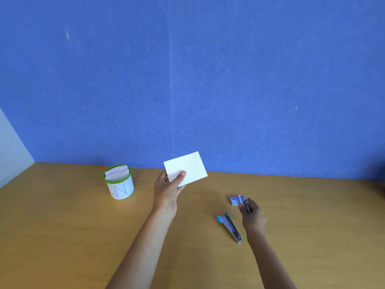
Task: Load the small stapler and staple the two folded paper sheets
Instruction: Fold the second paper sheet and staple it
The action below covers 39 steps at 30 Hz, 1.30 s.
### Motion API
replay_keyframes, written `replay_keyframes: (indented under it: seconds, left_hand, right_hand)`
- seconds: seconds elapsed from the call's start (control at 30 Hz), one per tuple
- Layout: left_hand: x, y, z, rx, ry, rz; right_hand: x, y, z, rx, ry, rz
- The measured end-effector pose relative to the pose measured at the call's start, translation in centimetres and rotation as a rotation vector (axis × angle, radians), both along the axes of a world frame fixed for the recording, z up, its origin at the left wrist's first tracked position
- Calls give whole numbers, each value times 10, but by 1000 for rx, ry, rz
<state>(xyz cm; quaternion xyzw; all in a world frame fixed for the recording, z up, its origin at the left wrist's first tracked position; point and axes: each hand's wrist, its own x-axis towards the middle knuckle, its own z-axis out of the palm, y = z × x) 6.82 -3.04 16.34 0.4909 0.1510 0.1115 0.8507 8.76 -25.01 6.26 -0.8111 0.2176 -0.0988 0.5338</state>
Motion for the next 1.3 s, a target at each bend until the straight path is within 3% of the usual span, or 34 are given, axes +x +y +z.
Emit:
replay_keyframes:
  seconds: [0.17,0.77,0.87,1.07,1.13,1.23,1.3]
  left_hand:
    - [1,1,-5,18,21,13]
    - [-3,-1,-7,111,-4,27]
    - [-7,-4,-6,159,-45,22]
    - [-13,-13,4,138,-76,-45]
    - [-16,-16,8,126,-66,-54]
    - [-22,-19,16,94,-66,-46]
    - [-26,-21,23,95,-100,-45]
  right_hand:
    - [-6,-12,-22,-289,3,-22]
    - [-15,-11,-32,-537,97,61]
    - [-15,0,-10,-376,-47,8]
    - [-24,43,69,229,-330,167]
    - [-32,57,89,272,-444,210]
    - [-42,69,104,-160,-787,174]
    - [-43,74,103,-492,-960,275]
